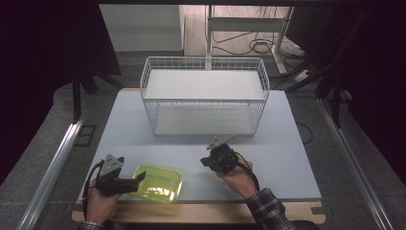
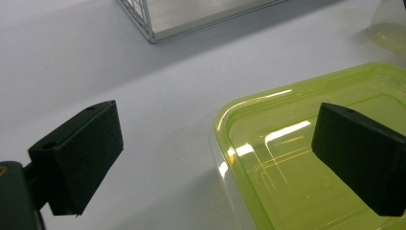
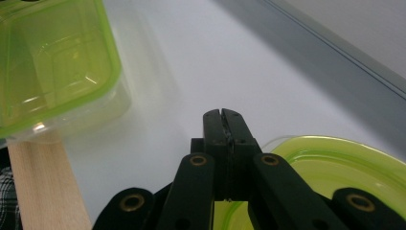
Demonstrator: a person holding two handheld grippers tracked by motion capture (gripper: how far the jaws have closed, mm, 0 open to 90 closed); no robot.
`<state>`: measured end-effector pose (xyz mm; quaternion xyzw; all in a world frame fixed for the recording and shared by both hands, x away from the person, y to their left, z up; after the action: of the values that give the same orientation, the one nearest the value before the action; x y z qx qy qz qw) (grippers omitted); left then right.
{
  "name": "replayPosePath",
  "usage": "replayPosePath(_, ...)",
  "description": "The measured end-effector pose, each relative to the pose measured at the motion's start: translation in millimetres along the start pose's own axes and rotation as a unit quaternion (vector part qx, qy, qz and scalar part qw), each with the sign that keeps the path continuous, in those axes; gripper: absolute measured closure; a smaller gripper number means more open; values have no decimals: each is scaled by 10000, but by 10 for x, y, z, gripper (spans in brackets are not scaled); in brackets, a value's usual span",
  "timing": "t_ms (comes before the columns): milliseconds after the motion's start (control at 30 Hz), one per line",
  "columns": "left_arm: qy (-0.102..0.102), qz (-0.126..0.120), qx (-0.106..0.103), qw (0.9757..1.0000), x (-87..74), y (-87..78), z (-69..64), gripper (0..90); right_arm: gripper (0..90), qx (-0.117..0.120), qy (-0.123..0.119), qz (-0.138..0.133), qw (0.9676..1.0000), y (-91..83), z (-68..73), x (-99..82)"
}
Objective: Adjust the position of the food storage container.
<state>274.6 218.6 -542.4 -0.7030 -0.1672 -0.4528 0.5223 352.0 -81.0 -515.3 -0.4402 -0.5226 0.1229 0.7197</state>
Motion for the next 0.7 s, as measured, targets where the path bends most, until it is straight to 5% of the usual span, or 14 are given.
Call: replayPosePath(700,32,33,3,10000,7,9,-27,28,892,-537,730,-163,9958,-424,-566,-451)
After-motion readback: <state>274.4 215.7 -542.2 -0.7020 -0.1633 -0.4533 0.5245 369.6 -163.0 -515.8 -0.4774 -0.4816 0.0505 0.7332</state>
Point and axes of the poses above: each handheld gripper's, and its own axes: y roughly forward along the jaws, x roughly out of its top, z roughly to its left, the point moved 5 cm from there along y, roughly forward along the jaws, and after that the axes turned 2 degrees about z, right-handed, at the moved point
